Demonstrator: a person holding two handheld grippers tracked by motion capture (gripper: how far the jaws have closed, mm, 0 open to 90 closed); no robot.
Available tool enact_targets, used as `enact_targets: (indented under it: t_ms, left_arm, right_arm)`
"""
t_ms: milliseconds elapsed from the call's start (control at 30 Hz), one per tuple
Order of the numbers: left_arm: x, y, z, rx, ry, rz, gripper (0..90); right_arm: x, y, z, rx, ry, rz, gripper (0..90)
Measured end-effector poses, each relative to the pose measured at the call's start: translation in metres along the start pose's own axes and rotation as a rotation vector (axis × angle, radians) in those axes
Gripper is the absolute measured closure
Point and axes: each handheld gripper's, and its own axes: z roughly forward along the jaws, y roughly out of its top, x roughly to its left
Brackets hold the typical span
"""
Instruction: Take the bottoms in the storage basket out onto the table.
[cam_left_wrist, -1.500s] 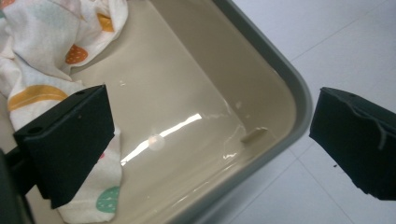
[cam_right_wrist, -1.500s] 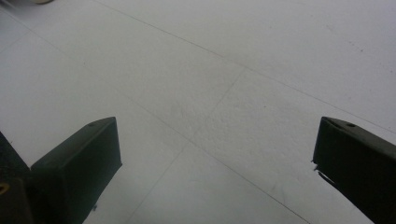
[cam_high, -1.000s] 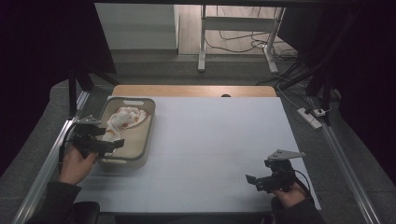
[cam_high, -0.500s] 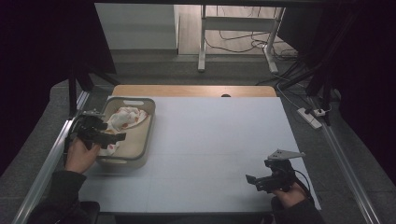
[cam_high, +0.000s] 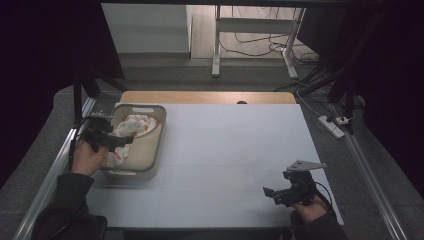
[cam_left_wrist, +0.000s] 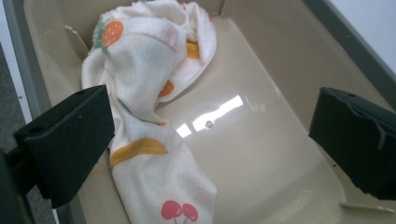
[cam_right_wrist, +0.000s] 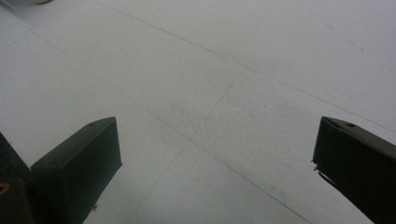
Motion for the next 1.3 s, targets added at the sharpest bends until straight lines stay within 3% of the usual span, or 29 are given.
enact_targets:
  t_ms: [200,333,433,1000,1300]
  left_arm:
    - [0.003,0.008,0.006,-0.01,0.006,-0.001,0.1]
    - [0.006,0.015,0.014,0.016,0.016,-0.009,0.4]
    - [0.009,0.018,0.017,0.03,-0.001,-0.028,1.3]
    - [0.017,0.046,0.048,0.055,0.018,-0.004,1.1]
    - [0.023,0.06,0.071,0.126,0.058,0.012,1.1]
  right_arm:
    - [0.0,0.0,0.0,-0.001,0.001,-0.001,0.9]
    - [-0.001,0.0,0.0,-0.001,0.002,0.0,0.9]
    - [-0.001,0.0,0.0,0.0,0.002,-0.001,0.9]
    - [-0.001,0.0,0.0,0.001,0.005,0.004,0.9]
    - [-0.002,0.0,0.0,0.0,0.01,0.007,0.9]
